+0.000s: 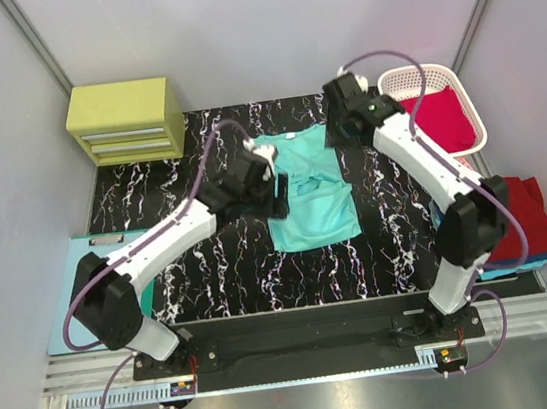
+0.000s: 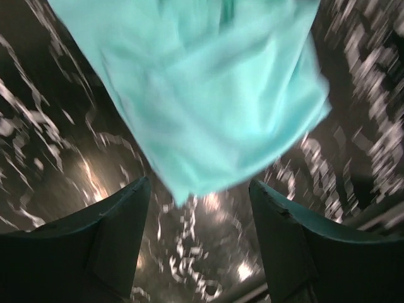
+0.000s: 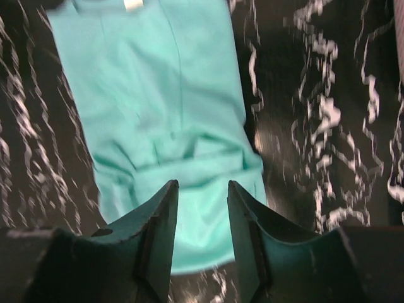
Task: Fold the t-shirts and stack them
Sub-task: Grab one side of the 2/3 rectangular tshirt with both arms
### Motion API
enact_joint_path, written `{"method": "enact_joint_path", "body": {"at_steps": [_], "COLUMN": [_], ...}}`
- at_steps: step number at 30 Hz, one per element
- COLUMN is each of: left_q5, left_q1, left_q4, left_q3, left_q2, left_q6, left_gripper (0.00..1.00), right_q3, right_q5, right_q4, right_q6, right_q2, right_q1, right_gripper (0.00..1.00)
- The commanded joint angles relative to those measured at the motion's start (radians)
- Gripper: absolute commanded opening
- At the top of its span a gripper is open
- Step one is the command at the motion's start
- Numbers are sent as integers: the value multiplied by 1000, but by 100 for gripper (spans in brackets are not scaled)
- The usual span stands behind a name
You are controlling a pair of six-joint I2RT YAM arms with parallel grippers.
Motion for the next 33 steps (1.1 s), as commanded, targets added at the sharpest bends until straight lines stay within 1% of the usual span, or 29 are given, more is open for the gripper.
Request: {"method": "enact_joint_path", "body": {"at_steps": [1, 2, 3, 4, 5, 7, 9, 12, 17, 22, 25, 28, 33], "left_q5": [24, 25, 19, 10, -2, -2, -4, -22, -33, -30, -59, -119, -160], "left_q1": [-52, -61, -69, -84, -91, -100, -114, -135, -141, -141, -140, -134, -129], "left_q4": [-45, -48, -51, -51, -54, -56, -57, -56, -33, 43, 83, 97, 105], "left_q3": [-167, -187, -215, -227, -238, -258, -261, -253, -227, -235, -241, -200, -164], "left_q2": [-57, -65, -73, -83, -85, -79, -71, -60, 10, 81, 110, 157, 187], "left_q6": [-5, -5, -3, -3, -2, -3, -2, -5, -6, -8, -9, -14, -40], "left_gripper": [68, 68, 68, 68, 68, 68, 67, 66, 66, 65, 64, 62, 61], "right_q3": [-325, -372, -413, -488, -519, -597, -640, -660, -688, -717, -726, -737, -753], "right_q5": [54, 57, 60, 60, 58, 55, 43, 47, 49, 49, 55, 58, 69], "right_q4": [9, 20, 23, 26, 31, 41, 46, 43, 43, 40, 44, 44, 46], "right_q6": [42, 67, 79, 93, 114, 133, 145, 151, 147, 133, 127, 118, 112], "right_q2": [-130, -187, -213, -238, -279, -311, -339, -364, -368, -381, -391, -400, -404], "right_q1": [109, 127, 141, 164, 172, 193, 201, 218, 221, 221, 221, 219, 221], "right_gripper": [44, 44, 44, 44, 44, 44, 44, 44, 44, 44, 44, 44, 44]}}
